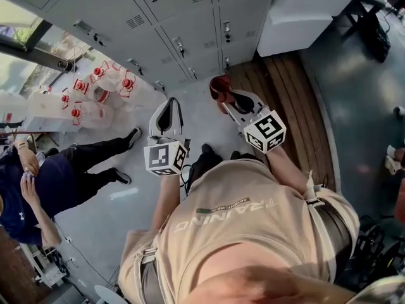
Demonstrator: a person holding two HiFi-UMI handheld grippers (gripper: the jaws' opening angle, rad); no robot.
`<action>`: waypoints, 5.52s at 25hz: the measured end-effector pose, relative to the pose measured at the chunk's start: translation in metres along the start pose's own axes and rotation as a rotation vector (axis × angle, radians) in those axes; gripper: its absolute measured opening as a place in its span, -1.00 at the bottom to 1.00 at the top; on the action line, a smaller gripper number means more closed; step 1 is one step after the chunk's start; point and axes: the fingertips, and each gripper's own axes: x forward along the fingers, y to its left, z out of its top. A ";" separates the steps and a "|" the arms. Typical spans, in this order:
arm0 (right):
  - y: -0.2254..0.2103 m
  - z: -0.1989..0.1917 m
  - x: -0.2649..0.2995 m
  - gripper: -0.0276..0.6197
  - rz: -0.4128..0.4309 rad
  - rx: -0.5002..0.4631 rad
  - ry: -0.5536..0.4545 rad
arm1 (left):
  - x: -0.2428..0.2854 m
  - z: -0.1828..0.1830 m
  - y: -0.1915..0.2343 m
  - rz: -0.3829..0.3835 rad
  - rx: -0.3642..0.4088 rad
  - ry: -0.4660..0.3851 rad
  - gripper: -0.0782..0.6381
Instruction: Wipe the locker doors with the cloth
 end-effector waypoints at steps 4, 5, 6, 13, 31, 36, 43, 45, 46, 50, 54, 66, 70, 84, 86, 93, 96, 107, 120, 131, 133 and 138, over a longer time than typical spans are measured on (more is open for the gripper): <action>-0.010 0.020 0.044 -0.71 -0.011 -0.022 -0.009 | 0.027 0.003 0.036 -0.017 -0.016 -0.002 -0.77; -0.011 0.029 0.054 -0.71 -0.020 -0.023 -0.019 | 0.034 0.005 0.044 -0.028 -0.018 -0.001 -0.77; -0.012 0.038 0.061 -0.71 -0.030 -0.022 -0.032 | 0.042 0.009 0.052 -0.043 -0.019 -0.002 -0.77; -0.043 0.060 0.107 -0.71 -0.125 -0.050 -0.029 | 0.105 0.027 0.081 -0.167 -0.021 -0.042 -0.77; -0.140 0.300 0.260 -0.71 -0.267 -1.029 -0.089 | 0.236 0.057 0.143 0.044 -0.018 -0.050 -0.77; -0.137 0.370 0.275 -0.71 -0.431 -1.231 -0.173 | 0.243 0.060 0.154 0.060 -0.012 -0.047 -0.77; -0.129 0.406 0.311 -0.71 -0.640 -1.455 -0.099 | 0.241 0.061 0.174 0.031 0.003 -0.040 -0.77; -0.131 0.405 0.325 -0.71 -0.663 -1.478 -0.065 | 0.238 0.060 0.180 0.029 0.002 -0.045 -0.77; -0.132 0.403 0.332 -0.71 -0.671 -1.484 -0.049 | 0.237 0.059 0.184 0.029 0.000 -0.048 -0.77; -0.140 0.387 0.352 -0.71 -0.700 -1.501 0.001 | 0.233 0.054 0.194 0.031 -0.009 -0.043 -0.77; -0.144 0.359 0.363 -0.71 -0.697 -1.481 0.025 | 0.229 0.050 0.203 0.037 -0.020 -0.036 -0.77; -0.174 0.158 0.392 -0.71 -0.465 -1.350 0.327 | 0.207 0.033 0.221 0.088 -0.034 -0.007 -0.77; -0.191 0.058 0.407 -0.71 -0.335 -1.321 0.504 | 0.201 0.028 0.224 0.103 -0.035 0.001 -0.77; -0.176 0.077 0.360 -0.71 -0.292 -1.321 0.430 | 0.205 0.026 0.216 0.081 -0.045 -0.002 -0.77; -0.162 0.150 0.333 -0.71 -0.359 -1.333 0.319 | 0.212 0.029 0.210 0.061 -0.049 -0.013 -0.77; -0.151 0.324 0.277 -0.71 -0.575 -1.446 0.066 | 0.234 0.041 0.180 -0.020 -0.040 -0.037 -0.77; -0.168 0.370 0.274 -0.71 -0.665 -1.457 0.030 | 0.237 0.041 0.166 -0.042 -0.039 -0.039 -0.77; -0.217 0.353 0.308 -0.71 -0.678 -1.456 0.107 | 0.221 0.032 0.171 0.012 -0.031 0.000 -0.77; -0.249 0.152 0.342 -0.71 -0.488 -1.318 0.329 | 0.211 0.015 0.175 0.052 -0.030 0.052 -0.77; -0.285 -0.016 0.365 -0.71 -0.301 -1.213 0.605 | 0.209 0.002 0.180 0.068 -0.017 0.095 -0.77; -0.288 -0.031 0.364 -0.71 -0.279 -1.203 0.636 | 0.211 0.001 0.178 0.059 -0.018 0.096 -0.77; -0.273 0.016 0.337 -0.71 -0.303 -1.265 0.543 | 0.221 0.004 0.170 0.027 -0.016 0.085 -0.77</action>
